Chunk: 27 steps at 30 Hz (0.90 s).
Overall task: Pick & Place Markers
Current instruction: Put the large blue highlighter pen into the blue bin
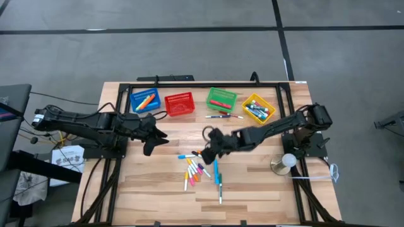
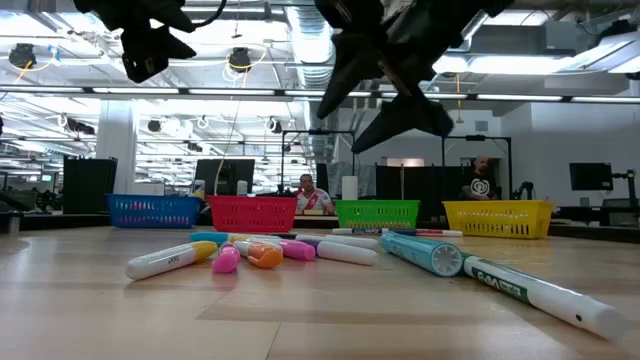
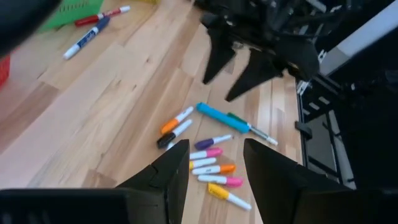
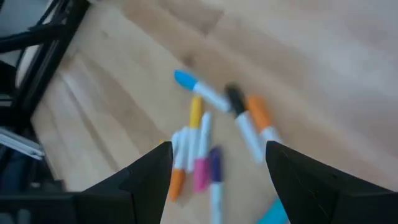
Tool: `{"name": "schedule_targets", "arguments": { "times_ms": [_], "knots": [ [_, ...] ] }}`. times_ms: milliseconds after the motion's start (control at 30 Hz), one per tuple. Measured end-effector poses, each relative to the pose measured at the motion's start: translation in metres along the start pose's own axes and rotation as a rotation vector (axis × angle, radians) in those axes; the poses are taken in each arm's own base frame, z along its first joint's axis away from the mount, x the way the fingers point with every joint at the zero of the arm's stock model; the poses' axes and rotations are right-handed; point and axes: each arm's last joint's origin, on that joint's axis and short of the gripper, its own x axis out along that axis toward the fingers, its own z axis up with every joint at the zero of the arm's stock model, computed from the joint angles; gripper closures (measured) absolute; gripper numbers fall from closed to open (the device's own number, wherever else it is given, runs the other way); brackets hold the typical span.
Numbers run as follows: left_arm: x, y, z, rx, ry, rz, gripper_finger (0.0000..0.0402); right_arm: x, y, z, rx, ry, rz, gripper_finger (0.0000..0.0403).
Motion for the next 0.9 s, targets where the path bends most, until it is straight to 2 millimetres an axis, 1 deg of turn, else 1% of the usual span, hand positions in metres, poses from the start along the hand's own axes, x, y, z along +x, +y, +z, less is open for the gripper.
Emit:
{"name": "schedule_targets", "arguments": {
  "times_ms": [100, 167, 233, 467, 600, 733, 900],
  "knots": [
    [0.000, -0.002, 0.001, 0.002, -0.011, -0.015, 0.0251, 0.007, 0.002, -0.013, 0.044, -0.001, -0.033, 0.0154],
    [0.000, -0.002, 0.000, 0.001, -0.008, -0.015, 0.0251, 0.013, 0.001, -0.018, 0.088, 0.003, -0.051, 0.0154],
    [0.000, -0.003, 0.001, 0.000, -0.016, -0.020, 0.0251, 0.014, 0.002, -0.023, 0.100, 0.018, -0.057, 0.0154],
    [0.000, -0.003, 0.002, -0.001, -0.024, -0.025, 0.0251, 0.003, 0.013, -0.040, 0.113, 0.043, -0.020, 0.0154],
    [0.000, -0.003, 0.002, -0.006, -0.027, -0.027, 0.0251, 0.000, 0.015, -0.052, 0.145, 0.066, -0.036, 0.0154],
    [0.000, -0.005, 0.002, -0.006, -0.027, -0.035, 0.0251, -0.003, 0.014, -0.065, 0.164, 0.070, -0.094, 0.0154],
    [0.000, -0.008, 0.001, -0.015, -0.030, -0.060, 0.0251, -0.007, 0.011, -0.073, 0.176, 0.005, -0.162, 0.0154]
  ]
}}
